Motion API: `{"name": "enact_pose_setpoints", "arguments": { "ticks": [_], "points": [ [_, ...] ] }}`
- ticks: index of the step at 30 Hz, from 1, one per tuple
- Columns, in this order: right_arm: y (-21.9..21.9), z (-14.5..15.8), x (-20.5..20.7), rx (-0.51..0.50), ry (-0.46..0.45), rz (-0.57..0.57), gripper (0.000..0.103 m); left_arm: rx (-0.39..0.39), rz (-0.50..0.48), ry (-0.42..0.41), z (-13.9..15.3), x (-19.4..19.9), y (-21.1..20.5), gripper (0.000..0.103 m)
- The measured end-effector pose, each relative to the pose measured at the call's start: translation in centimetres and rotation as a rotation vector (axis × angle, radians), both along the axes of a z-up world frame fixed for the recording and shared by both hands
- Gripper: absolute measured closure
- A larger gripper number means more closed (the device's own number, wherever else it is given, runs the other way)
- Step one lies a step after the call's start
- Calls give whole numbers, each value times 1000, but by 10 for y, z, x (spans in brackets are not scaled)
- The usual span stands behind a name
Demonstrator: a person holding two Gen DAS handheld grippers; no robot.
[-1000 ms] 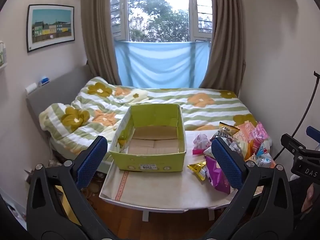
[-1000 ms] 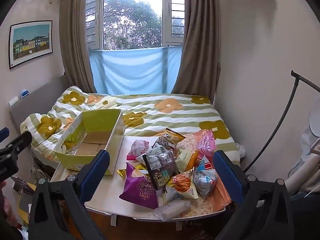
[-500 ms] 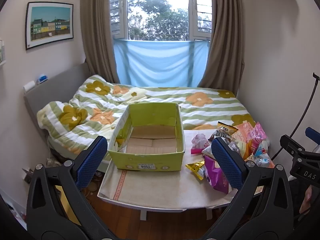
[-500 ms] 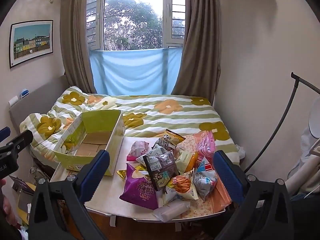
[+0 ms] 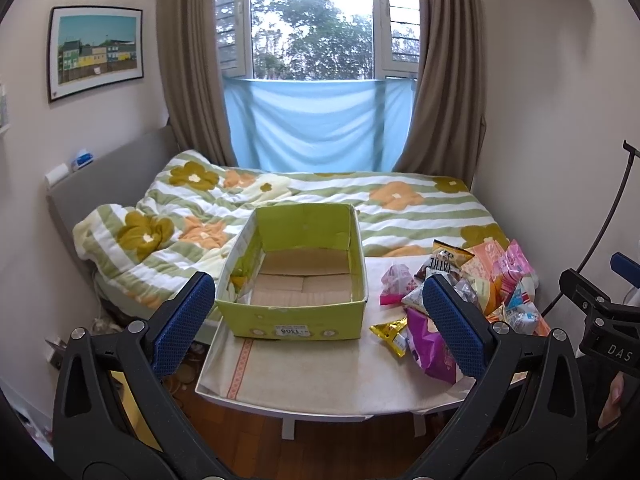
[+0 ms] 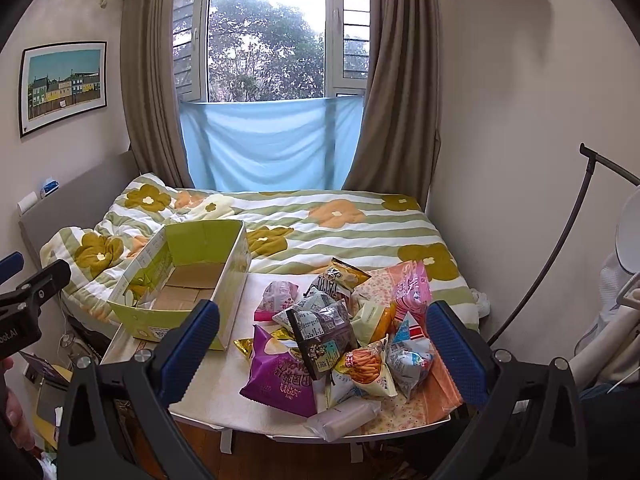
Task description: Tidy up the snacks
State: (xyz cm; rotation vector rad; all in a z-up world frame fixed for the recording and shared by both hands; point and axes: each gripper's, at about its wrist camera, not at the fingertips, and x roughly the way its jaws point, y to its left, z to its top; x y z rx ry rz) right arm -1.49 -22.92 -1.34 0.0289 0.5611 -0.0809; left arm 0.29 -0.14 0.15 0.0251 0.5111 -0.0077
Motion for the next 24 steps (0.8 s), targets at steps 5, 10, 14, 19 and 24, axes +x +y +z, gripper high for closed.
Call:
{"name": "enact_pose_setpoints", "arguments": {
  "ticks": [5, 10, 14, 19, 24],
  "points": [
    [0, 0, 0, 0, -1, 0, 0, 0, 0, 1, 0, 0, 0, 0],
    [0, 0, -2, -1, 0, 3, 0, 1, 1, 3, 0, 0, -1, 0],
    [0, 0, -4, 1, 1, 6, 0, 2, 0, 7, 0, -2, -2, 0],
    [3, 1, -5, -3, 0, 7, 0, 3, -3, 11, 0, -3, -4, 0],
    [4, 1, -6, -2, 4, 7, 0, 1, -4, 13, 0, -3, -3, 0]
  ]
}}
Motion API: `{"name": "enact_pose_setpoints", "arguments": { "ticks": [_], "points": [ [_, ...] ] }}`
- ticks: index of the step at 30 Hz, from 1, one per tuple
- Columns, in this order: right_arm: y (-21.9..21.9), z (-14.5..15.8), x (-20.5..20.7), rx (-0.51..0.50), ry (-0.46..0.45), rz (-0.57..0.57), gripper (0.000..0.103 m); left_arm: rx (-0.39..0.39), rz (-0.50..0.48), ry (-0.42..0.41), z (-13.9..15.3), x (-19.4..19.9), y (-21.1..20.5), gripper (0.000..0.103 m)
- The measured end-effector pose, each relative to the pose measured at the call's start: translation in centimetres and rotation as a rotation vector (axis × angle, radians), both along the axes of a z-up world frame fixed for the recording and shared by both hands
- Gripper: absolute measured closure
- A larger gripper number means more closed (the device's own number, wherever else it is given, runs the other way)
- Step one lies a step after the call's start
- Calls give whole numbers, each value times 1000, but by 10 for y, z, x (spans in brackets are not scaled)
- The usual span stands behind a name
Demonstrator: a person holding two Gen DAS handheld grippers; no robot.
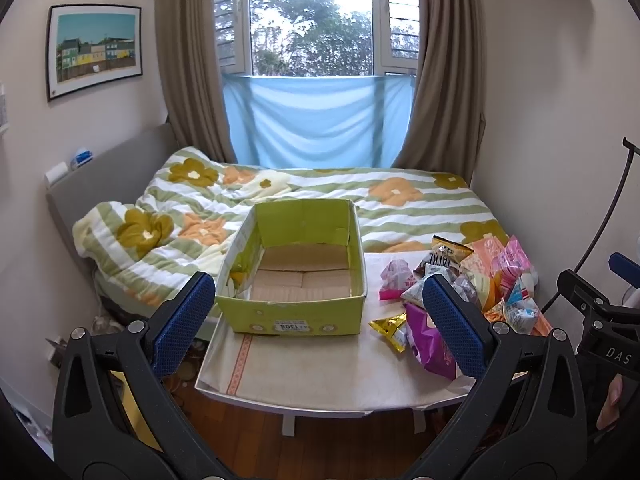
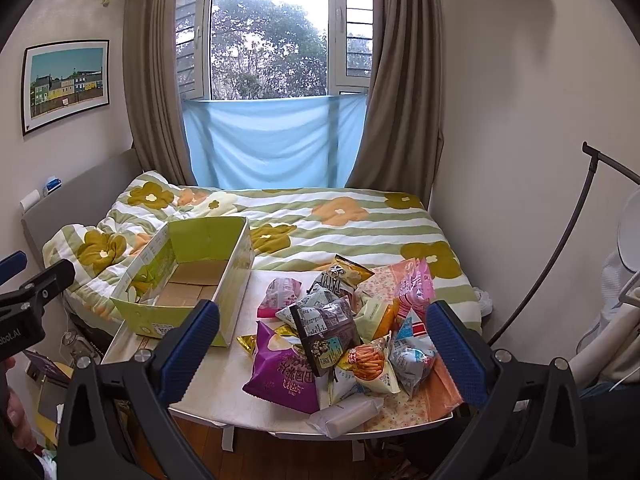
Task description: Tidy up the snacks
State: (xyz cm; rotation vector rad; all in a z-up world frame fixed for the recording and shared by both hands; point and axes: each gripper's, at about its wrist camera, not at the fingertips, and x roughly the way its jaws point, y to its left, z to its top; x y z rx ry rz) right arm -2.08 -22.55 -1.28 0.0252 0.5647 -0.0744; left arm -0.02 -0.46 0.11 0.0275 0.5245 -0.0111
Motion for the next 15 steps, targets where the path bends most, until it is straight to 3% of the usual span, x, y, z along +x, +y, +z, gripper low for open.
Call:
{"name": "enact_pose_setpoints", "arguments": {
  "ticks": [15],
  "points": [
    [-2, 1, -1, 5, 3, -3, 0, 2, 1, 1, 0, 0, -1, 0]
  ]
}}
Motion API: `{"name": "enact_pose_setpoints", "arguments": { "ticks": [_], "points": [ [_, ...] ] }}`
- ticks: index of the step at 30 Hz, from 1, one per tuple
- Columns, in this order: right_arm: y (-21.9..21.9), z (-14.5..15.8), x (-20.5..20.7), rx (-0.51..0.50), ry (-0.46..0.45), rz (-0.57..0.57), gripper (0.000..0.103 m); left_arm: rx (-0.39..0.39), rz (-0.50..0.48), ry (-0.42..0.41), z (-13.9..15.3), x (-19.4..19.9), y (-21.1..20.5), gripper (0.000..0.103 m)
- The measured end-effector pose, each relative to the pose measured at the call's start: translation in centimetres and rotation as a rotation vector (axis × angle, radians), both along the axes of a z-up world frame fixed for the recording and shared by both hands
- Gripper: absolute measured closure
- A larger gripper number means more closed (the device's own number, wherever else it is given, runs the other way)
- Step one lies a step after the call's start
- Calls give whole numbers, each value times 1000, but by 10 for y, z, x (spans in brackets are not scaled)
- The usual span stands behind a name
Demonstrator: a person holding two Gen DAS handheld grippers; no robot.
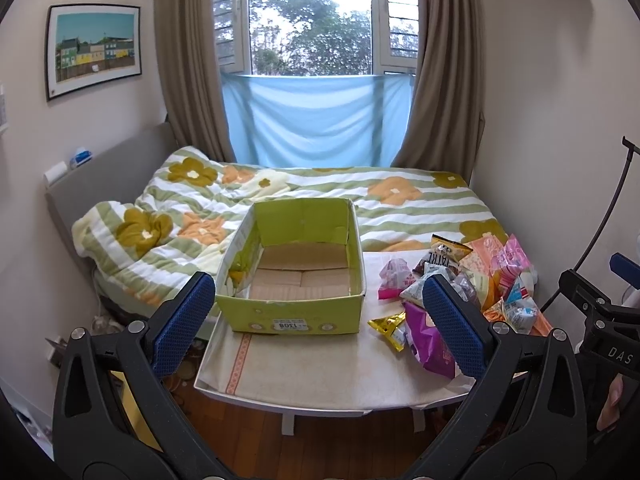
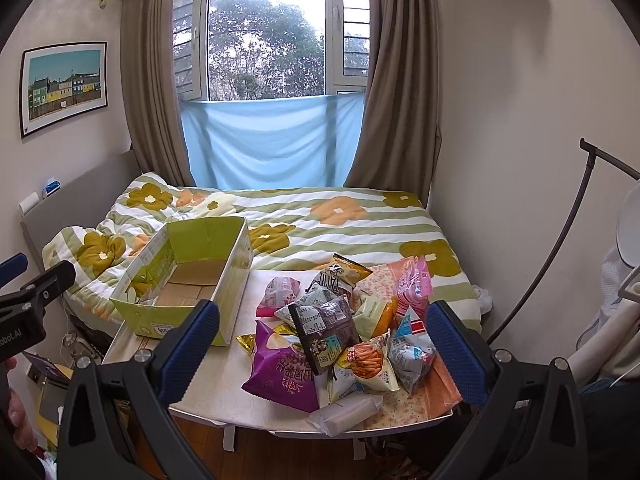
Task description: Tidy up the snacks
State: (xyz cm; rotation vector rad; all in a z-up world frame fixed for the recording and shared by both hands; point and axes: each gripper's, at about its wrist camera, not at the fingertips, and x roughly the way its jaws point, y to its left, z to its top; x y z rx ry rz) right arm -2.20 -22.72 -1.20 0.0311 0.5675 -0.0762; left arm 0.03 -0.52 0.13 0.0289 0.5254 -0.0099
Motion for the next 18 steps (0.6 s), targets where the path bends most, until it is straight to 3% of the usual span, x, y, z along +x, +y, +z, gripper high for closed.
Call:
{"name": "enact_pose_setpoints", "arguments": {
  "ticks": [18],
  "points": [
    [-2, 0, -1, 0, -1, -4, 0, 1, -9, 6, -4, 1, -2, 0]
  ]
}}
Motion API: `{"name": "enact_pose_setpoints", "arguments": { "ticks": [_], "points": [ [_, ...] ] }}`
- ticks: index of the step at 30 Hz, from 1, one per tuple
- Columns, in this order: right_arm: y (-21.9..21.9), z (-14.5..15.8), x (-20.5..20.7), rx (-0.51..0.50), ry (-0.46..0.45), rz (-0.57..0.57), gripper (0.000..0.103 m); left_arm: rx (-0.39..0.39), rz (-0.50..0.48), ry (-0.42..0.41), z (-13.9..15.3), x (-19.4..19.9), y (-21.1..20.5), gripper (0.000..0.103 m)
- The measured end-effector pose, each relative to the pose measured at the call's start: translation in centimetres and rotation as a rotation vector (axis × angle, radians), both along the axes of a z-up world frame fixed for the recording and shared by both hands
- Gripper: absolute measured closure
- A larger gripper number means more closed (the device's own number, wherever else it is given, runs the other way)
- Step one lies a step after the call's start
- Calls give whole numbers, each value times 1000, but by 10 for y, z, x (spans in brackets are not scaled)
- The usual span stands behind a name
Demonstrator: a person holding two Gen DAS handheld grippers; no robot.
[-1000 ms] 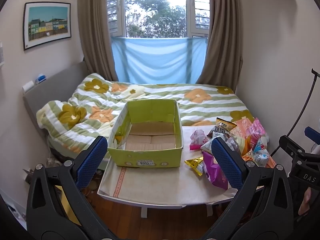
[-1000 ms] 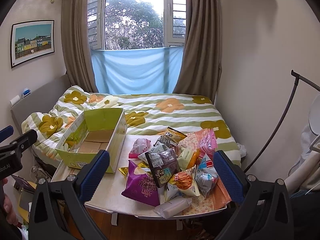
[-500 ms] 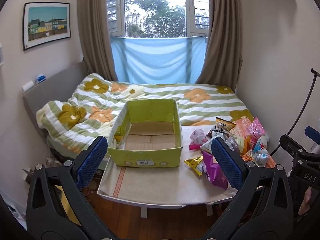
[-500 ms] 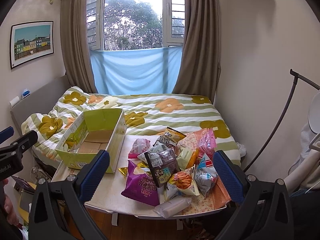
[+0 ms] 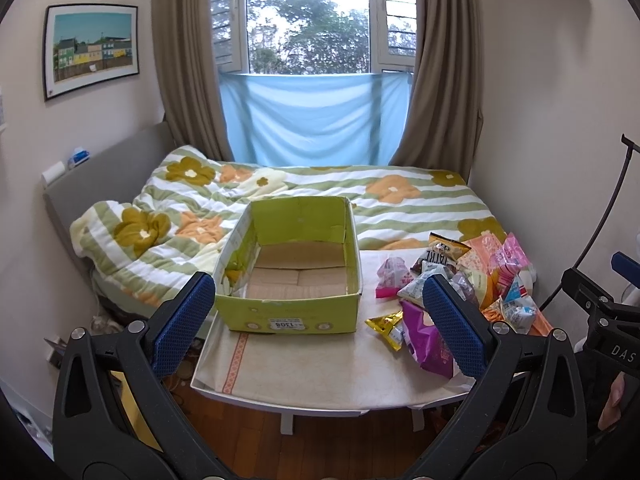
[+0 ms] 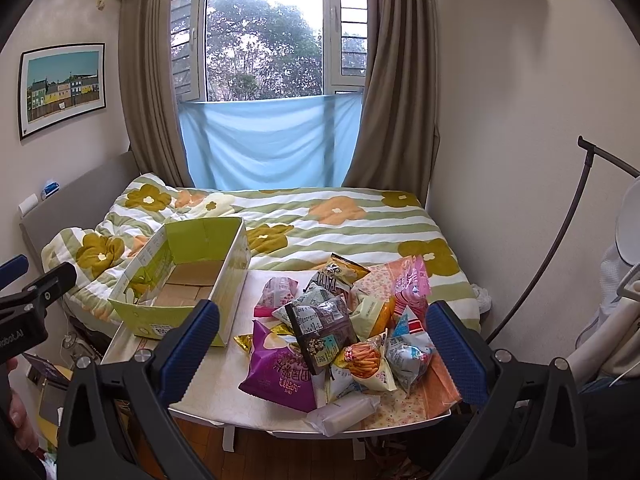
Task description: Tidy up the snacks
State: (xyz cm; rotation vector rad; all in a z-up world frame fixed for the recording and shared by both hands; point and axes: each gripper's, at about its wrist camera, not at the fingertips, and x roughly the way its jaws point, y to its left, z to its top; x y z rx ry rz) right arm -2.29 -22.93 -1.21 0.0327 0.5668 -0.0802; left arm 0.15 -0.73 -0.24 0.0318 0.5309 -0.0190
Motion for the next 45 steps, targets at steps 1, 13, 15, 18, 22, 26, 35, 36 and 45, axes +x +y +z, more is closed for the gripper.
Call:
{"name": "enact_pose_setpoints", "arguments": {
  "ticks": [1, 13, 15, 18, 22, 26, 35, 36, 45],
  "points": [
    [-2, 0, 0, 2, 1, -2, 0, 1, -1, 1, -1, 0, -1, 0],
    [-56, -38, 5, 17, 134, -35, 0, -58, -130, 189, -54, 43, -61, 0],
    [-69, -53, 10, 36, 168, -30, 0, -69, -149, 237, -70, 52, -75, 0],
    [-84, -78, 17, 71, 218, -21, 0, -67, -178, 298, -98, 66, -95, 0],
    [-97, -119, 29, 139, 312, -18, 0, -94, -234, 406, -139, 91, -115, 0],
    [-104, -162, 40, 245, 407, -29, 0, -82, -281, 476, -174, 114, -130, 0],
    [-87, -225, 69, 339, 532, -44, 0, -8, -387, 603, -231, 151, -152, 7],
    [-83, -229, 72, 331, 542, -37, 0, -7, -395, 612, -235, 155, -153, 8],
    [-67, -257, 92, 320, 612, -5, 0, -15, -447, 665, -262, 172, -161, 30]
  ]
}}
